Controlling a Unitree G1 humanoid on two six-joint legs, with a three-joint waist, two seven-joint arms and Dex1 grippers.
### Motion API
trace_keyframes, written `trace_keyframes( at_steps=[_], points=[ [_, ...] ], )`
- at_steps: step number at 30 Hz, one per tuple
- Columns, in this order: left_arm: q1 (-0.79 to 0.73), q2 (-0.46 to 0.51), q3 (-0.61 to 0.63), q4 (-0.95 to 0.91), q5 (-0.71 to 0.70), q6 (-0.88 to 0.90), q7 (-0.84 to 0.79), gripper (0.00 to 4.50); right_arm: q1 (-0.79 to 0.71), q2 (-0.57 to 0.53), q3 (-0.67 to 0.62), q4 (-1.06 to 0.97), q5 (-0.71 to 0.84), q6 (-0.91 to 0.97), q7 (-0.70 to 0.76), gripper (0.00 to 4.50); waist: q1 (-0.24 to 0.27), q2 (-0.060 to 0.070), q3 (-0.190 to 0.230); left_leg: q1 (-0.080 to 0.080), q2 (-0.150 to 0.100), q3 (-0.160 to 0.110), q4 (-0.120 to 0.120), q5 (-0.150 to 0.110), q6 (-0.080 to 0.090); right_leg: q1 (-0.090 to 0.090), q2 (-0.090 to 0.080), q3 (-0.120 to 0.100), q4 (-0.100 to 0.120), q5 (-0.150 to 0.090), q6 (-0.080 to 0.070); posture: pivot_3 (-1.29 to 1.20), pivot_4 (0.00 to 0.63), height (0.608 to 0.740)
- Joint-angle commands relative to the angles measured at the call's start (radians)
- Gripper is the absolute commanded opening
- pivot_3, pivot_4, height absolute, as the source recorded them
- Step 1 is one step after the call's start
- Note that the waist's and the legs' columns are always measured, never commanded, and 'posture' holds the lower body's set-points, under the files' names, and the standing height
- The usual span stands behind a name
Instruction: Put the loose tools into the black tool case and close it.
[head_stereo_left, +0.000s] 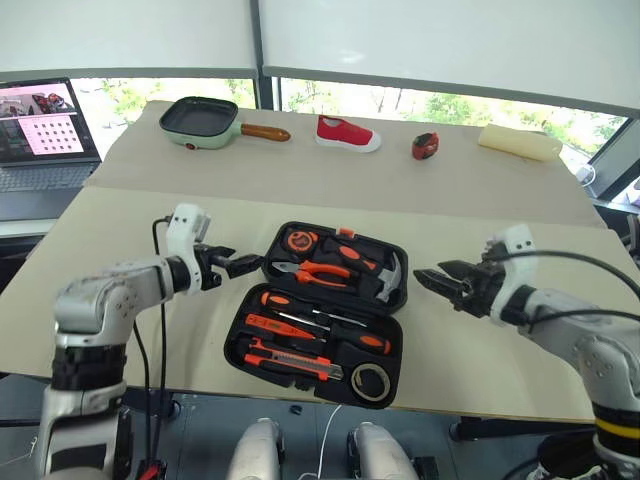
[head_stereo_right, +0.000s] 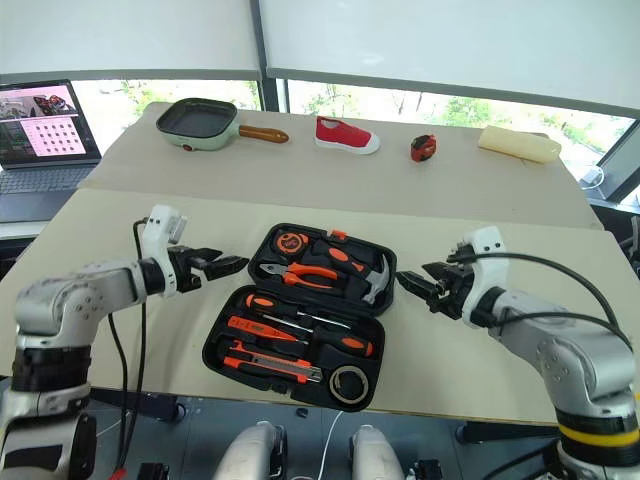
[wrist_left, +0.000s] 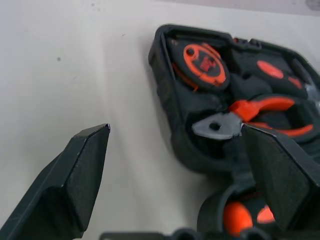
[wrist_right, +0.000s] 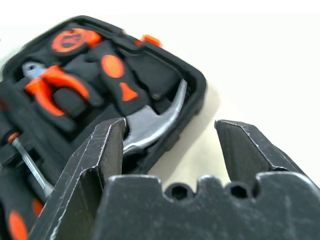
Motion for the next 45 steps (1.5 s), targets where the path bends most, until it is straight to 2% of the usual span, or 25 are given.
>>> trace_keyframes(
  at_steps=[1, 10, 12, 13, 15, 19, 21, 25, 26, 37, 42, 45],
  points=[
    [-0.091, -0.017, -0.042, 0.084, 0.019, 0.001, -0.03, 4.48, -0.076, 0.043, -0.039, 0.045, 0.048, 0.11, -0.066, 3.37, -0.002, 0.0, 0.0, 0.0, 0.0, 0.0, 0.0, 0.0, 0.0, 0.0, 0.0, 0.0, 0.0, 0.0, 0.0, 0.0, 0.15, 0.74],
    [-0.285, -0.1, -0.09, 0.349, 0.087, 0.001, -0.026, 4.48, -0.19, 0.151, -0.03, 0.147, 0.0, 0.195, -0.144, 3.37, -0.008, 0.0, 0.0, -0.003, -0.001, 0.0, 0.001, 0.0, 0.0, -0.001, 0.0, -0.001, 0.0, 0.0, 0.001, 0.0, 0.15, 0.74],
    [-0.305, -0.114, -0.096, 0.385, 0.103, -0.003, -0.031, 4.5, -0.202, 0.153, -0.02, 0.157, -0.022, 0.2, -0.148, 2.86, -0.008, 0.0, 0.0, -0.003, 0.0, 0.0, 0.001, 0.0, 0.0, -0.002, 0.0, -0.001, 0.0, 0.0, 0.001, 0.0, 0.15, 0.74],
    [-0.31, -0.121, -0.099, 0.398, 0.112, -0.01, -0.034, 4.23, -0.205, 0.153, -0.014, 0.16, -0.033, 0.201, -0.147, 2.67, -0.009, 0.0, 0.0, -0.004, -0.001, 0.0, 0.001, 0.0, 0.0, -0.003, 0.0, -0.001, 0.0, 0.0, 0.001, 0.0, 0.15, 0.74],
    [-0.316, -0.131, -0.103, 0.416, 0.124, -0.019, -0.034, 3.72, -0.211, 0.157, -0.01, 0.168, -0.048, 0.205, -0.145, 1.99, -0.009, 0.0, 0.0, -0.005, 0.0, 0.0, 0.001, 0.0, 0.0, -0.004, 0.0, -0.001, 0.0, 0.0, 0.001, 0.0, 0.15, 0.74],
    [-0.311, -0.144, -0.105, 0.423, 0.14, -0.019, -0.035, 2.24, -0.219, 0.165, -0.001, 0.179, -0.076, 0.208, -0.138, 0.6, -0.009, 0.001, 0.0, -0.011, 0.0, 0.0, 0.001, 0.0, 0.0, -0.012, 0.0, 0.0, 0.003, 0.0, 0.001, 0.0, 0.15, 0.74],
    [-0.305, -0.149, -0.097, 0.416, 0.136, -0.01, -0.034, 1.71, -0.227, 0.173, -0.001, 0.18, -0.084, 0.211, -0.132, 0.03, -0.009, 0.0, 0.0, -0.012, -0.001, 0.0, 0.001, 0.0, 0.0, -0.013, 0.0, 0.0, 0.004, 0.001, 0.001, 0.0, 0.15, 0.74],
    [-0.3, -0.164, -0.069, 0.407, 0.128, 0.004, -0.03, 0.24, -0.239, 0.182, 0.0, 0.18, -0.094, 0.22, -0.121, 0.0, -0.008, 0.001, 0.0, -0.012, -0.001, 0.0, 0.002, 0.0, 0.0, -0.013, 0.0, 0.001, 0.004, 0.001, 0.002, 0.0, 0.15, 0.74],
    [-0.301, -0.168, -0.059, 0.406, 0.125, 0.006, -0.03, 0.02, -0.242, 0.182, 0.001, 0.181, -0.098, 0.217, -0.116, 0.0, -0.008, 0.001, 0.0, -0.012, -0.001, 0.0, 0.002, 0.0, 0.0, -0.013, 0.0, 0.001, 0.004, 0.001, 0.002, 0.0, 0.15, 0.74],
    [-0.31, -0.224, 0.013, 0.316, 0.09, -0.071, -0.065, 0.02, -0.363, 0.195, -0.027, 0.246, -0.165, 0.076, -0.037, 0.0, -0.009, 0.001, 0.002, -0.014, -0.001, 0.001, 0.003, 0.002, -0.001, -0.018, 0.0, 0.002, 0.008, 0.001, 0.002, 0.0, 0.15, 0.74],
    [-0.276, -0.249, 0.019, 0.241, 0.113, -0.214, -0.078, 0.02, -0.372, 0.174, -0.009, 0.24, -0.217, -0.013, 0.021, 0.0, -0.008, 0.001, 0.002, -0.017, -0.001, 0.001, 0.003, 0.002, -0.001, -0.019, 0.0, 0.002, 0.008, 0.001, 0.002, 0.0, 0.15, 0.74],
    [-0.208, -0.241, -0.01, 0.159, 0.137, -0.313, -0.105, 0.02, -0.327, 0.156, 0.011, 0.183, -0.243, -0.066, 0.073, 0.0, -0.009, 0.001, 0.002, -0.018, -0.001, 0.001, 0.003, 0.002, -0.001, -0.02, 0.0, 0.002, 0.008, 0.001, 0.002, 0.0, 0.15, 0.74]
  ],
)
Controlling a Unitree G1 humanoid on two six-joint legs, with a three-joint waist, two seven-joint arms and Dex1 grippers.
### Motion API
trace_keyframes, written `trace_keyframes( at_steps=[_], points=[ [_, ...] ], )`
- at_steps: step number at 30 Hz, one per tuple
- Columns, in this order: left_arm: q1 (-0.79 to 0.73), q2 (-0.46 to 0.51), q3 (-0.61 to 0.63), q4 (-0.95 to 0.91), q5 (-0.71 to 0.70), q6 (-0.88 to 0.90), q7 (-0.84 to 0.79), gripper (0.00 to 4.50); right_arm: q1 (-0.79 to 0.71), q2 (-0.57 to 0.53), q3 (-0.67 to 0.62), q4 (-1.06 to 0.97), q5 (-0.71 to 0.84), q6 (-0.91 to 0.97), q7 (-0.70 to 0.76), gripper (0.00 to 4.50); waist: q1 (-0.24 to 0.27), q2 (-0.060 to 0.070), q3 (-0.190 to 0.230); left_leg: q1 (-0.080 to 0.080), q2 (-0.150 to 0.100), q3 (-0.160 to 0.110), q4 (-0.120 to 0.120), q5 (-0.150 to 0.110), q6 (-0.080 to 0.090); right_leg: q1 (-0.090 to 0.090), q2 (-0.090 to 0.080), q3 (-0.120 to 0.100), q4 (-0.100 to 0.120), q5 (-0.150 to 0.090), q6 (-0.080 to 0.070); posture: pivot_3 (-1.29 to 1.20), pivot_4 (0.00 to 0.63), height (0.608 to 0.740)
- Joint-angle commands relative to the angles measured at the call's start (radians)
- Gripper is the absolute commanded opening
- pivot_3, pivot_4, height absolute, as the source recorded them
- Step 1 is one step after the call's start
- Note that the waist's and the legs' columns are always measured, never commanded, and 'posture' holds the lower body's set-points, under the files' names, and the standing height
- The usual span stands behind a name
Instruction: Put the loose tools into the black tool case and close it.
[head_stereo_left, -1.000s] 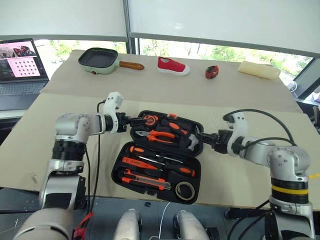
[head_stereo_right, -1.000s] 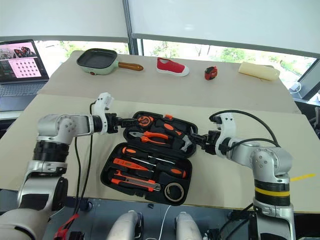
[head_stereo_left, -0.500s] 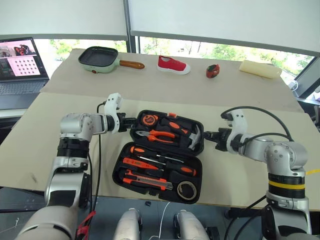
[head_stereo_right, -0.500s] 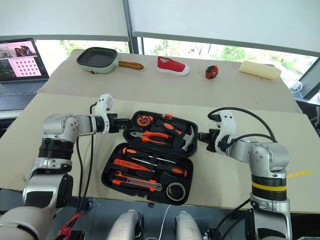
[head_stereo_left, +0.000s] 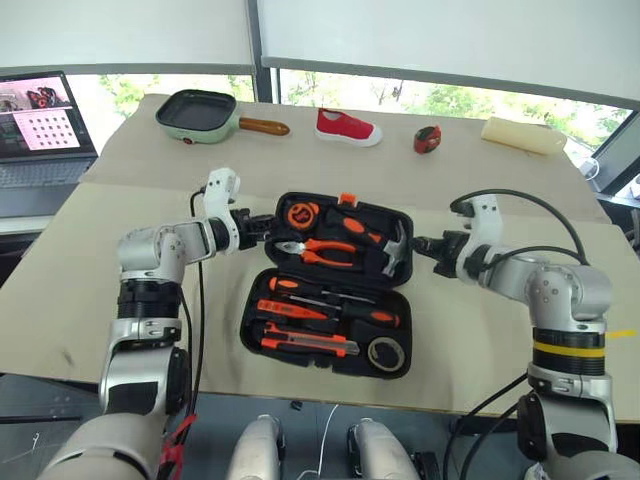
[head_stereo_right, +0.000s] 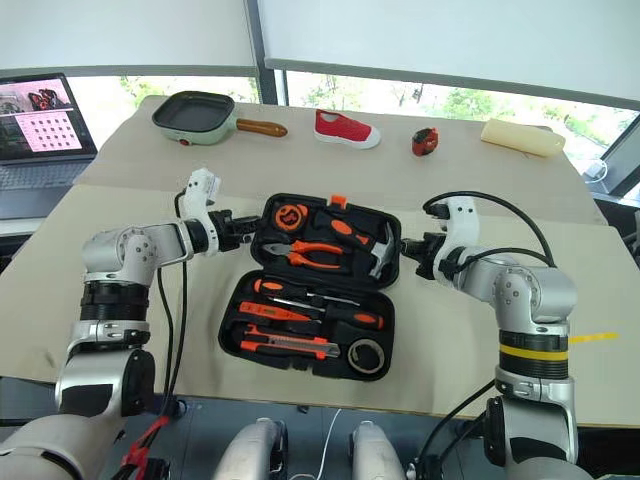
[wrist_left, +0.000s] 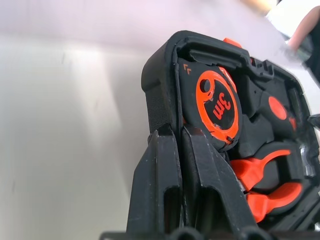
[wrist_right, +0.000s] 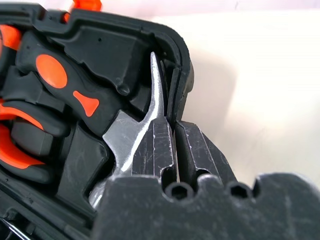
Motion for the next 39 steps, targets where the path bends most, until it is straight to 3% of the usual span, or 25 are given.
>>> trace_keyframes(
  at_steps=[1, 11, 28, 39],
  points=[
    [0.061, -0.012, -0.052, -0.175, -0.015, -0.14, -0.102, 0.02, 0.015, -0.019, 0.004, -0.132, -0.002, -0.116, 0.096, 0.0, 0.0, 0.0, 0.0, 0.0, 0.0, 0.0, 0.0, 0.0, 0.0, 0.0, 0.0, 0.0, 0.0, 0.0, 0.0, 0.0, 0.15, 0.74],
    [0.295, 0.016, -0.049, -0.404, 0.009, -0.255, -0.064, 0.02, 0.194, -0.03, 0.017, -0.366, -0.074, -0.314, 0.175, 0.0, 0.0, 0.0, 0.0, -0.001, 0.0, 0.0, 0.0, 0.0, 0.0, 0.0, 0.0, -0.001, -0.001, 0.0, 0.0, 0.0, 0.15, 0.74],
    [0.484, 0.069, -0.024, -0.635, 0.121, -0.434, 0.026, 0.02, 0.508, -0.108, 0.087, -0.525, -0.344, -0.764, 0.318, 0.0, -0.002, 0.0, 0.0, 0.003, 0.001, 0.0, 0.0, 0.0, 0.0, 0.002, 0.001, 0.0, 0.0, 0.0, 0.0, 0.0, 0.15, 0.74],
    [0.516, 0.072, 0.021, -0.663, 0.046, -0.345, 0.054, 0.02, 0.51, -0.097, 0.035, -0.612, -0.185, -0.595, 0.3, 0.0, -0.002, 0.0, 0.0, 0.007, 0.001, -0.001, 0.0, 0.0, 0.0, 0.004, 0.001, 0.001, 0.001, 0.0, 0.0, 0.0, 0.15, 0.74]
  ],
)
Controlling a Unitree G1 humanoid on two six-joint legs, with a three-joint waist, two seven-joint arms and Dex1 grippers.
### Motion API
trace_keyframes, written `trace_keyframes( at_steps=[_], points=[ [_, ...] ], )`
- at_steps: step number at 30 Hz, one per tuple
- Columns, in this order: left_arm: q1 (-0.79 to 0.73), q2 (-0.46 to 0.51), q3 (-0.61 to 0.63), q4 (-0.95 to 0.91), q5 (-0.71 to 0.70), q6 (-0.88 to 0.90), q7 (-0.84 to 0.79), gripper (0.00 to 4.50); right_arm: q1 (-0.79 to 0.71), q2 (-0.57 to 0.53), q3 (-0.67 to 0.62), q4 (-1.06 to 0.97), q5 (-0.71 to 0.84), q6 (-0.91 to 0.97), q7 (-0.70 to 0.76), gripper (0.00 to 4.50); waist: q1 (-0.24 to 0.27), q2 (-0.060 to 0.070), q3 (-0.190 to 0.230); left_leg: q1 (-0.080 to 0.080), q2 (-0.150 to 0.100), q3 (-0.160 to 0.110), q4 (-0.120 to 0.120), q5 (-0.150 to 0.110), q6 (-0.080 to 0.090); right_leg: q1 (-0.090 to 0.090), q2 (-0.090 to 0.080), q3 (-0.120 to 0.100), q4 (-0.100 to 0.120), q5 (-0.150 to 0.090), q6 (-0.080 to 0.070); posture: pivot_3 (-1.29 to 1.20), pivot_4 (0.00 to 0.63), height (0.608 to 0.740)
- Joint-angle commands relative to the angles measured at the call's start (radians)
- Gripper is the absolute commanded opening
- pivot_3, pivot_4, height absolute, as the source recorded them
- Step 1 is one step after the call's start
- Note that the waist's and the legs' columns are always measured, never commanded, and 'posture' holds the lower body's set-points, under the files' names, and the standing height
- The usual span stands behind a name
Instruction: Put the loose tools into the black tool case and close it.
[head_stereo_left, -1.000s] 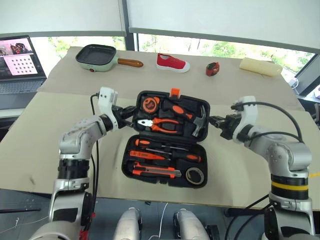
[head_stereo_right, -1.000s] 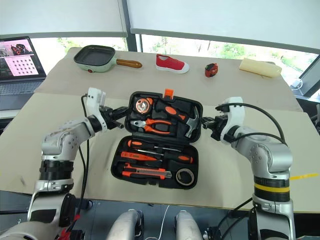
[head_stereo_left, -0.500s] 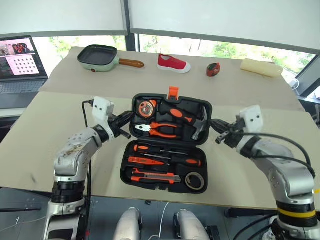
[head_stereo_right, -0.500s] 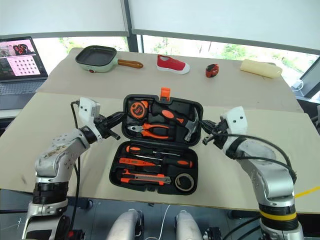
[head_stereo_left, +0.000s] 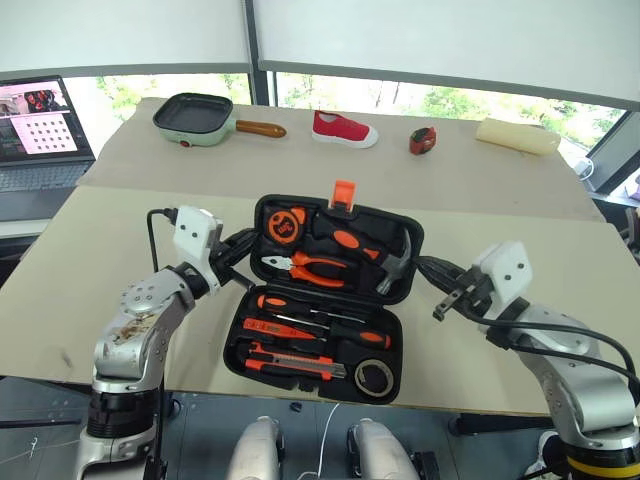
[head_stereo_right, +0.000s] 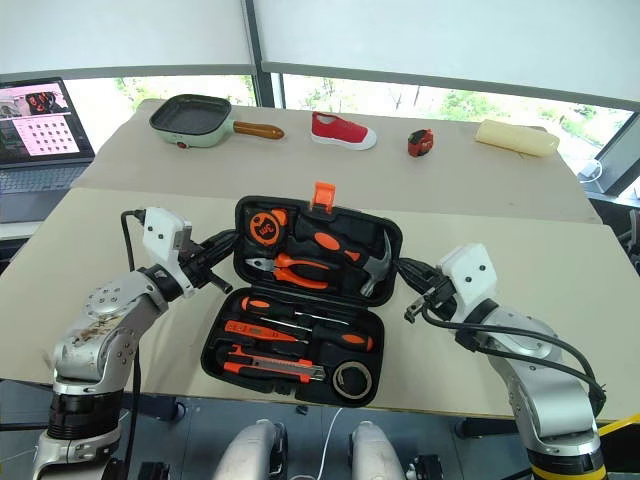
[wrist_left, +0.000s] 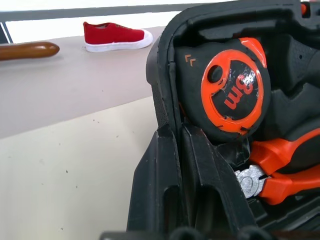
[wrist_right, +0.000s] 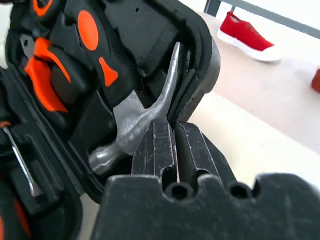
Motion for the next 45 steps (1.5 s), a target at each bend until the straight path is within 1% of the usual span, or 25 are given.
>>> trace_keyframes(
  at_steps=[1, 5, 10, 13, 15, 16, 19, 25, 29, 32, 36, 39, 41, 42, 43, 44, 45],
  points=[
    [-0.008, 0.007, 0.036, -0.057, -0.043, 0.023, 0.021, 0.02, -0.039, -0.003, -0.045, -0.12, 0.098, 0.052, -0.003, 0.0, 0.0, 0.0, 0.0, 0.0, 0.0, 0.0, 0.0, 0.0, 0.0, 0.0, 0.0, 0.0, 0.0, 0.0, 0.0, 0.0, 0.15, 0.74],
    [0.01, 0.012, 0.084, -0.084, -0.125, 0.109, 0.027, 0.02, -0.04, 0.003, -0.098, -0.161, 0.231, 0.168, -0.028, 0.0, 0.0, 0.0, 0.0, 0.0, 0.0, -0.001, 0.0, 0.0, 0.0, 0.0, 0.0, 0.0, 0.0, 0.0, 0.0, 0.0, 0.15, 0.74],
    [0.033, 0.022, 0.145, -0.126, -0.252, 0.245, 0.046, 0.02, -0.046, -0.004, -0.171, -0.17, 0.38, 0.252, -0.049, 0.0, 0.0, 0.0, 0.0, 0.0, 0.0, -0.003, 0.0, 0.0, 0.0, 0.0, 0.0, 0.0, 0.0, 0.0, 0.0, 0.0, 0.15, 0.74],
    [0.041, 0.035, 0.154, -0.143, -0.287, 0.275, 0.043, 0.02, -0.041, -0.024, -0.175, -0.172, 0.335, 0.202, -0.039, 0.0, 0.0, 0.0, 0.0, 0.0, 0.0, -0.003, 0.0, 0.0, 0.0, 0.0, 0.0, 0.0, 0.0, 0.0, 0.0, 0.0, 0.15, 0.74],
    [0.04, 0.043, 0.149, -0.146, -0.284, 0.264, 0.044, 0.02, -0.039, -0.039, -0.16, -0.16, 0.27, 0.156, -0.039, 0.0, 0.002, 0.0, 0.0, 0.0, 0.0, -0.003, 0.0, 0.0, 0.0, 0.0, 0.0, 0.0, 0.0, 0.0, 0.0, 0.0, 0.15, 0.74],
    [0.026, 0.042, 0.137, -0.138, -0.276, 0.252, 0.044, 0.02, -0.042, -0.052, -0.14, -0.144, 0.213, 0.11, -0.031, 0.0, 0.003, 0.0, 0.0, 0.0, 0.0, -0.003, 0.0, 0.0, 0.0, 0.0, 0.0, 0.0, 0.0, 0.0, 0.0, 0.0, 0.15, 0.74],
    [-0.013, 0.049, 0.079, -0.113, -0.22, 0.179, 0.023, 0.02, -0.066, -0.071, -0.093, -0.09, 0.1, 0.009, -0.007, 0.0, 0.005, 0.0, 0.0, 0.0, -0.001, -0.002, 0.0, 0.0, 0.0, 0.0, 0.0, 0.0, 0.0, 0.0, 0.0, 0.0, 0.15, 0.74],
    [-0.085, 0.05, -0.005, -0.043, -0.07, -0.015, 0.017, 0.02, -0.114, -0.058, -0.035, 0.001, -0.018, -0.124, 0.016, 0.0, 0.004, 0.0, 0.0, 0.0, -0.001, 0.002, 0.001, 0.0, 0.0, 0.0, 0.0, 0.0, 0.0, 0.0, 0.0, 0.0, 0.15, 0.74],
    [-0.057, 0.061, -0.04, -0.034, 0.06, -0.197, 0.023, 0.02, -0.051, -0.081, 0.001, 0.01, -0.178, -0.337, 0.044, 0.0, 0.004, 0.0, 0.0, -0.001, -0.001, 0.002, 0.0, 0.0, 0.0, -0.001, 0.0, 0.0, -0.001, 0.0, 0.0, 0.0, 0.15, 0.74],
    [0.003, 0.071, -0.048, -0.02, 0.123, -0.297, 0.012, 0.02, 0.037, -0.096, 0.004, 0.046, -0.302, -0.577, 0.062, 0.0, 0.003, 0.0, 0.0, -0.001, -0.001, 0.003, 0.0, 0.0, 0.0, -0.001, 0.0, 0.0, -0.001, 0.0, 0.0, 0.0, 0.15, 0.74],
    [0.095, 0.089, -0.037, -0.016, 0.15, -0.384, -0.015, 0.02, 0.126, -0.114, -0.015, 0.116, -0.414, -0.857, 0.062, 0.0, 0.003, 0.0, 0.0, -0.001, -0.001, 0.004, 0.0, 0.0, 0.0, 0.0, 0.0, 0.001, -0.001, 0.0, 0.0, 0.0, 0.15, 0.74],
    [0.162, 0.1, -0.007, -0.032, 0.15, -0.401, -0.008, 0.02, 0.187, -0.139, -0.022, 0.17, -0.511, -1.121, 0.049, 0.0, 0.002, 0.001, 0.0, 0.003, 0.0, 0.004, 0.0, 0.0, 0.0, 0.003, 0.0, 0.001, 0.0, 0.0, 0.0, 0.0, 0.15, 0.74],
    [0.221, 0.114, 0.022, -0.071, 0.133, -0.405, -0.017, 0.74, 0.252, -0.17, -0.019, 0.191, -0.555, -1.284, 0.057, 0.0, 0.002, 0.001, -0.001, 0.004, 0.0, 0.005, 0.0, 0.0, -0.001, 0.003, 0.0, 0.002, 0.0, 0.0, 0.0, 0.0, 0.15, 0.74],
    [0.263, 0.123, 0.046, -0.104, 0.114, -0.403, -0.03, 0.99, 0.299, -0.186, -0.018, 0.187, -0.546, -1.34, 0.067, 0.38, 0.001, 0.001, -0.001, 0.005, 0.0, 0.005, 0.0, 0.0, -0.001, 0.003, 0.0, 0.002, 0.0, 0.0, 0.0, 0.0, 0.15, 0.74],
    [0.291, 0.129, 0.062, -0.127, 0.101, -0.401, -0.039, 1.34, 0.33, -0.198, -0.017, 0.186, -0.537, -1.376, 0.072, 0.78, 0.001, 0.001, -0.001, 0.005, 0.0, 0.005, 0.0, 0.0, -0.001, 0.003, 0.0, 0.002, 0.0, 0.0, 0.0, 0.0, 0.15, 0.74],
    [0.363, 0.147, 0.109, -0.169, 0.083, -0.387, -0.055, 1.69, 0.404, -0.212, -0.03, 0.145, -0.514, -1.393, 0.083, 0.98, 0.001, 0.001, -0.001, 0.006, 0.001, 0.005, 0.0, 0.0, -0.001, 0.004, 0.0, 0.002, 0.0, -0.001, -0.001, 0.0, 0.15, 0.74],
    [0.425, 0.161, 0.151, -0.201, 0.068, -0.369, -0.066, 2.06, 0.467, -0.222, -0.046, 0.108, -0.492, -1.386, 0.092, 1.37, 0.0, 0.001, -0.001, 0.006, 0.001, 0.006, -0.001, 0.0, -0.001, 0.004, 0.0, 0.002, 0.0, -0.001, -0.001, 0.0, 0.15, 0.74]
  ],
)
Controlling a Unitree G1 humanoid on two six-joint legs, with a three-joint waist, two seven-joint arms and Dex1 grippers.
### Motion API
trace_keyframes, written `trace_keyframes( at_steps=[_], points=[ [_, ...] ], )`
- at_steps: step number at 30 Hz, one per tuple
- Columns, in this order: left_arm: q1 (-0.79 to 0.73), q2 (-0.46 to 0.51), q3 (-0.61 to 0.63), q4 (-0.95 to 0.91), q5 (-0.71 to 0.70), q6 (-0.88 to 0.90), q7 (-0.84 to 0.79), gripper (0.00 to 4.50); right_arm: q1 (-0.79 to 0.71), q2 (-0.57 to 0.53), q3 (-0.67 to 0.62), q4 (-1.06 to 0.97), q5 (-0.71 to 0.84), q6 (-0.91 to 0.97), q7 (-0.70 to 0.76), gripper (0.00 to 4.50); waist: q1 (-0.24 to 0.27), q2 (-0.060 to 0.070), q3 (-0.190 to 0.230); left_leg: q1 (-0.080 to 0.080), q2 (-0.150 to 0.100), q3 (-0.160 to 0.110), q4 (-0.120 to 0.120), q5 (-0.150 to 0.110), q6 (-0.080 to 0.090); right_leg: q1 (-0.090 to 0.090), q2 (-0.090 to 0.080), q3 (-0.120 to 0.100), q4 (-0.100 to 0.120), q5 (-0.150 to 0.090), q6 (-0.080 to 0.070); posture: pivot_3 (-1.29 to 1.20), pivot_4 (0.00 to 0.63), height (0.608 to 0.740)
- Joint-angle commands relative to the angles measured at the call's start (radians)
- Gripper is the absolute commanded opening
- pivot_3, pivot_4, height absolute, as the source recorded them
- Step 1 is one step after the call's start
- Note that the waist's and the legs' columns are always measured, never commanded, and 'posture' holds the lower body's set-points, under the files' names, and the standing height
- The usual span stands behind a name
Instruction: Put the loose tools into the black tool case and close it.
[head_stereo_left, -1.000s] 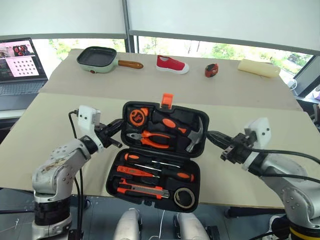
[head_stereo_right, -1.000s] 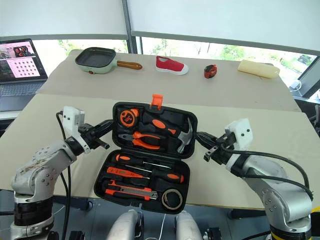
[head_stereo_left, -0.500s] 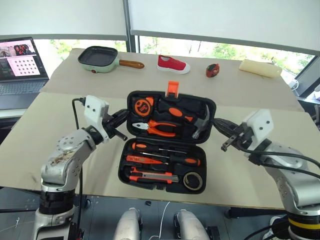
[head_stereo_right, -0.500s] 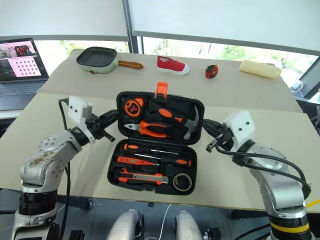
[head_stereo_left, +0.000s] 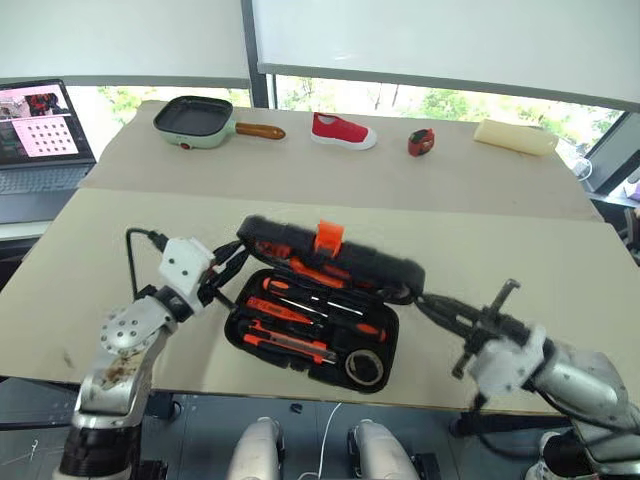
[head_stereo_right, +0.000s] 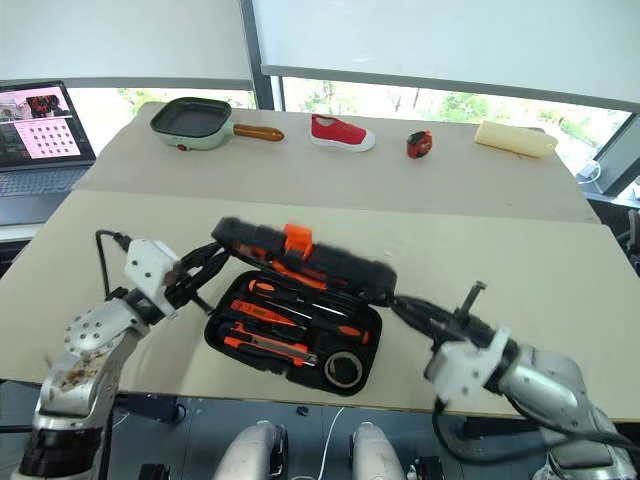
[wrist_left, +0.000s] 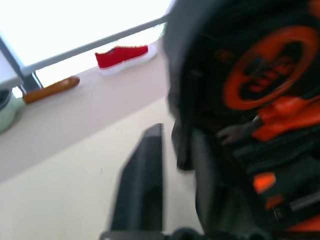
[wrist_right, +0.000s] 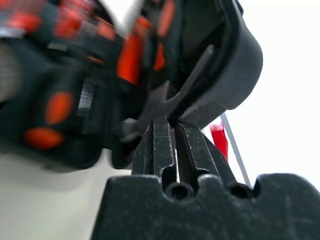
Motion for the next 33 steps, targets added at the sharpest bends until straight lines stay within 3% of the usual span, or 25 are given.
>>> trace_keyframes(
  at_steps=[1, 3, 4, 5, 7, 8, 11, 13, 15, 16, 19, 23, 26, 33],
  points=[
    [0.169, 0.051, 0.18, -0.139, -0.068, 0.042, -0.033, 2.42, 0.178, -0.04, -0.073, -0.137, 0.081, -0.07, 0.028, 1.73, -0.003, 0.0, 0.0, 0.0, 0.0, 0.0, 0.0, 0.0, 0.0, 0.0, 0.0, 0.001, 0.0, 0.0, 0.0, 0.0, 0.15, 0.74],
    [0.254, 0.09, 0.247, -0.163, -0.11, 0.105, -0.068, 3.22, 0.297, -0.07, -0.119, -0.191, 0.152, 0.0, 0.062, 2.47, -0.003, -0.001, 0.0, 0.001, 0.002, 0.0, 0.0, 0.0, 0.0, 0.0, 0.0, 0.001, 0.001, -0.001, -0.001, 0.0, 0.15, 0.74],
    [0.281, 0.117, 0.267, -0.162, -0.127, 0.139, -0.095, 3.36, 0.365, -0.092, -0.136, -0.218, 0.202, 0.067, 0.091, 2.62, -0.001, -0.001, 0.0, 0.003, 0.002, 0.0, 0.0, 0.0, 0.0, 0.002, 0.0, 0.001, 0.002, -0.001, -0.002, 0.0, 0.15, 0.74],
    [0.296, 0.142, 0.281, -0.153, -0.141, 0.163, -0.118, 3.94, 0.426, -0.113, -0.15, -0.245, 0.246, 0.138, 0.121, 3.16, 0.003, -0.001, 0.0, 0.007, 0.002, 0.0, 0.0, 0.0, 0.0, 0.006, 0.0, 0.001, 0.001, -0.002, -0.002, 0.0, 0.15, 0.74],
    [0.296, 0.19, 0.283, -0.119, -0.16, 0.208, -0.153, 4.45, 0.513, -0.148, -0.165, -0.289, 0.324, 0.25, 0.169, 3.7, 0.014, -0.002, -0.001, 0.021, 0.004, 0.0, 0.0, -0.004, -0.007, 0.016, -0.003, -0.002, -0.003, -0.012, -0.006, 0.0, 0.15, 0.74],
    [0.274, 0.218, 0.268, -0.081, -0.156, 0.208, -0.185, 4.5, 0.536, -0.169, -0.16, -0.306, 0.365, 0.302, 0.195, 4.1, 0.015, -0.003, -0.001, 0.027, 0.004, -0.002, -0.001, -0.006, -0.011, 0.019, -0.006, -0.002, -0.003, -0.017, -0.009, 0.0, 0.15, 0.74],
    [0.174, 0.308, 0.182, 0.064, -0.104, 0.154, -0.291, 4.5, 0.511, -0.225, -0.102, -0.333, 0.465, 0.485, 0.248, 4.1, 0.019, -0.002, -0.001, 0.034, 0.001, -0.002, -0.002, -0.007, -0.01, 0.026, -0.015, -0.004, -0.003, -0.019, -0.011, 0.0, 0.15, 0.74],
    [0.097, 0.345, 0.113, 0.168, -0.068, 0.084, -0.369, 4.5, 0.427, -0.235, -0.045, -0.328, 0.498, 0.58, 0.26, 3.42, 0.019, -0.002, -0.001, 0.034, 0.001, -0.003, -0.002, -0.007, -0.01, 0.027, -0.016, -0.006, -0.006, -0.019, -0.011, 0.0, 0.15, 0.74],
    [0.038, 0.364, 0.062, 0.244, -0.044, 0.05, -0.42, 3.96, 0.349, -0.231, -0.003, -0.312, 0.492, 0.62, 0.279, 2.63, 0.02, -0.002, -0.002, 0.033, 0.002, -0.003, -0.004, -0.007, -0.009, 0.028, -0.017, -0.009, -0.01, -0.018, -0.013, 0.0, 0.15, 0.74],
    [0.015, 0.374, 0.035, 0.278, -0.031, 0.031, -0.45, 3.87, 0.313, -0.227, 0.018, -0.303, 0.488, 0.641, 0.29, 2.46, 0.019, -0.002, -0.002, 0.032, 0.002, -0.002, -0.004, -0.008, -0.008, 0.028, -0.018, -0.01, -0.011, -0.017, -0.013, 0.0, 0.15, 0.74],
    [-0.061, 0.384, -0.049, 0.384, 0.028, -0.091, -0.531, 2.67, 0.2, -0.219, 0.096, -0.286, 0.479, 0.709, 0.321, 1.31, 0.019, -0.003, -0.002, 0.029, 0.001, 0.001, -0.004, -0.01, -0.003, 0.029, -0.018, -0.01, -0.011, -0.013, -0.018, 0.0, 0.15, 0.74],
    [-0.187, 0.342, -0.127, 0.484, 0.065, -0.157, -0.557, 1.28, 0.079, -0.199, 0.183, -0.272, 0.495, 0.779, 0.37, 0.01, 0.025, -0.003, -0.002, 0.022, 0.001, 0.003, -0.004, -0.009, 0.001, 0.024, -0.015, -0.017, -0.011, -0.008, -0.003, 0.0, 0.15, 0.74],
    [-0.252, 0.303, -0.165, 0.506, 0.079, -0.172, -0.557, 0.11, 0.02, -0.187, 0.238, -0.264, 0.481, 0.805, 0.406, 0.0, 0.028, -0.003, -0.002, 0.017, 0.001, 0.002, -0.004, -0.009, 0.001, 0.021, -0.013, -0.02, -0.009, -0.008, -0.003, 0.0, 0.15, 0.74],
    [-0.317, 0.239, -0.217, 0.45, 0.063, -0.104, -0.571, 0.03, -0.116, -0.11, 0.295, -0.238, 0.472, 0.909, 0.382, 0.0, 0.02, -0.003, -0.002, 0.013, 0.0, 0.001, 0.0, -0.008, 0.001, 0.019, -0.012, -0.019, -0.009, -0.007, 0.0, 0.0, 0.15, 0.74]
  ],
)
